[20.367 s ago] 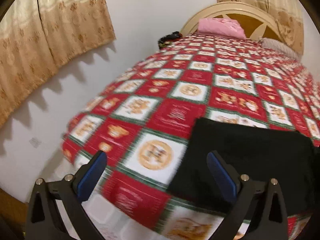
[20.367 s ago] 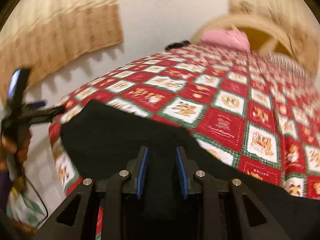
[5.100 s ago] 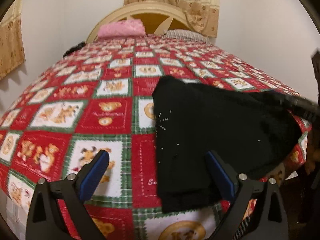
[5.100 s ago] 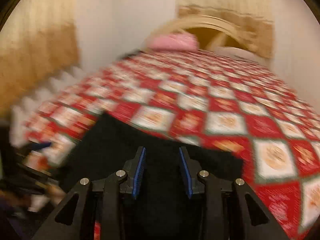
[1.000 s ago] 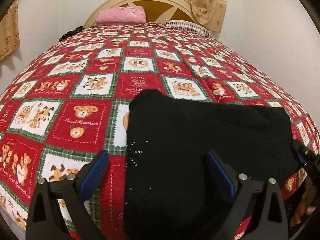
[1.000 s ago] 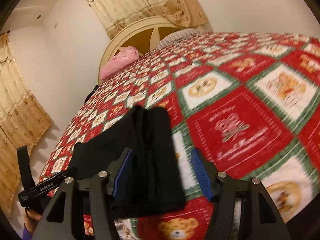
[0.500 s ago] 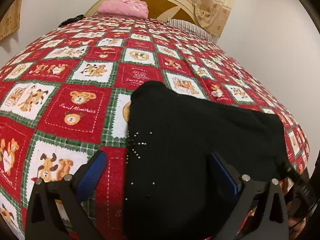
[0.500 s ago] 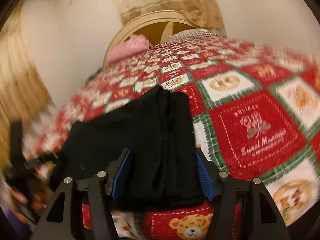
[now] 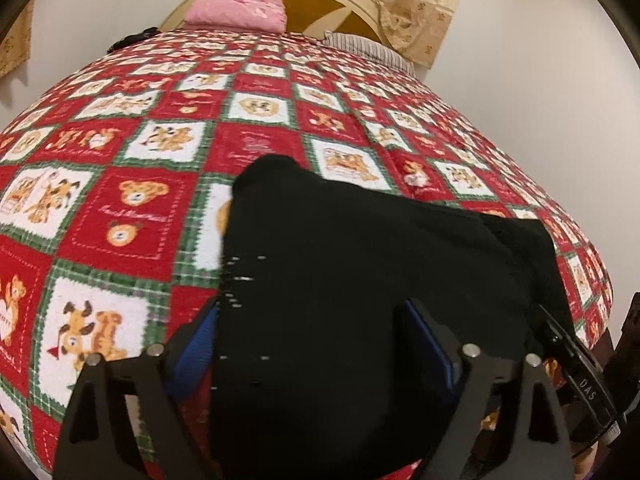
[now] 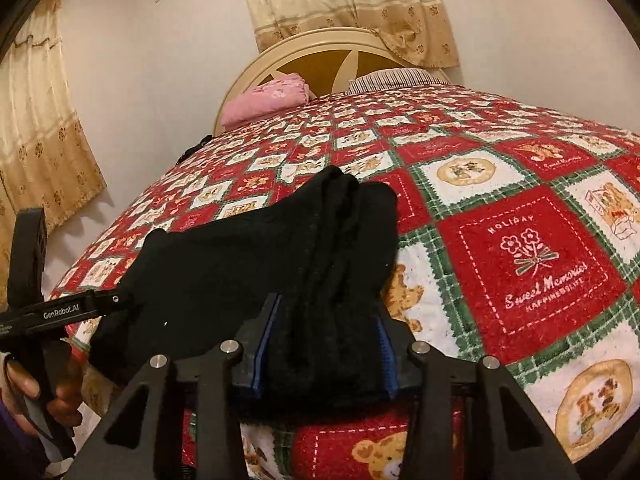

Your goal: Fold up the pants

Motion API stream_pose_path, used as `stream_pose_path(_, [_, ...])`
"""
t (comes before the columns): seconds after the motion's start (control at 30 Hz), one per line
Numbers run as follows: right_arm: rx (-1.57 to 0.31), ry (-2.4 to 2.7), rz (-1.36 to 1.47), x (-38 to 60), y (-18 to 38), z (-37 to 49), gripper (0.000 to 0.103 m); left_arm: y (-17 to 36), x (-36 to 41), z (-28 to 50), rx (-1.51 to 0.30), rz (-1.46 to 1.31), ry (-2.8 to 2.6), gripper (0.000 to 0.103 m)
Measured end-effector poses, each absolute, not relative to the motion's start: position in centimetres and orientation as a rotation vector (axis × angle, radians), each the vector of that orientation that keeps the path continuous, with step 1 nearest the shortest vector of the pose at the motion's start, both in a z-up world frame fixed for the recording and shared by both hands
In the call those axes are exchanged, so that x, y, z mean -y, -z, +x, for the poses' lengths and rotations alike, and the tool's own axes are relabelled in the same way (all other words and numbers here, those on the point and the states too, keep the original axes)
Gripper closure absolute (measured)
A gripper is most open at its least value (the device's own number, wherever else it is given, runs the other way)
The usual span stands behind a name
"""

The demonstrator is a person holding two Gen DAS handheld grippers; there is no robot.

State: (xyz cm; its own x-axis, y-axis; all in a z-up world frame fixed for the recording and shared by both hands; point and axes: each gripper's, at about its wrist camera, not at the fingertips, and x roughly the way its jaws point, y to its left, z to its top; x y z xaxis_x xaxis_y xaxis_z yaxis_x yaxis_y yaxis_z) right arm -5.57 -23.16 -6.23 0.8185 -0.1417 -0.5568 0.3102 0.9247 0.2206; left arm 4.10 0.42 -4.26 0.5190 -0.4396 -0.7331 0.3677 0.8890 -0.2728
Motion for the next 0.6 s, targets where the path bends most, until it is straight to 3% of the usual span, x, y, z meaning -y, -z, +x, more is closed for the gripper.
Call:
stream_pose_path(0.07, [-0.565, 0.249, 0.295, 22.9, 6.2, -5.5, 0.058, 4.3, 0.0, 4.1, -0.904, -0.061, 0.459, 0.02])
stream_pose_path(0.17, [-0.575, 0.253, 0.249, 22.3, 6.0, -5.3, 0.062, 4.0, 0.3, 3.9, -0.889, -0.05, 0.463, 0.039])
stream_pose_path(0.23, [-0.582, 0.264, 0.204, 21.7, 5.8, -5.1, 0.065, 3.7, 0.8, 3.5, -0.877, -0.03, 0.476, 0.058])
stream_pose_path(0.6, [-0.568, 0.299, 0.073, 19.0, 3.6, -5.0, 0.07, 1.5, 1.7, 2.2, -0.764, 0.091, 0.455, 0.084])
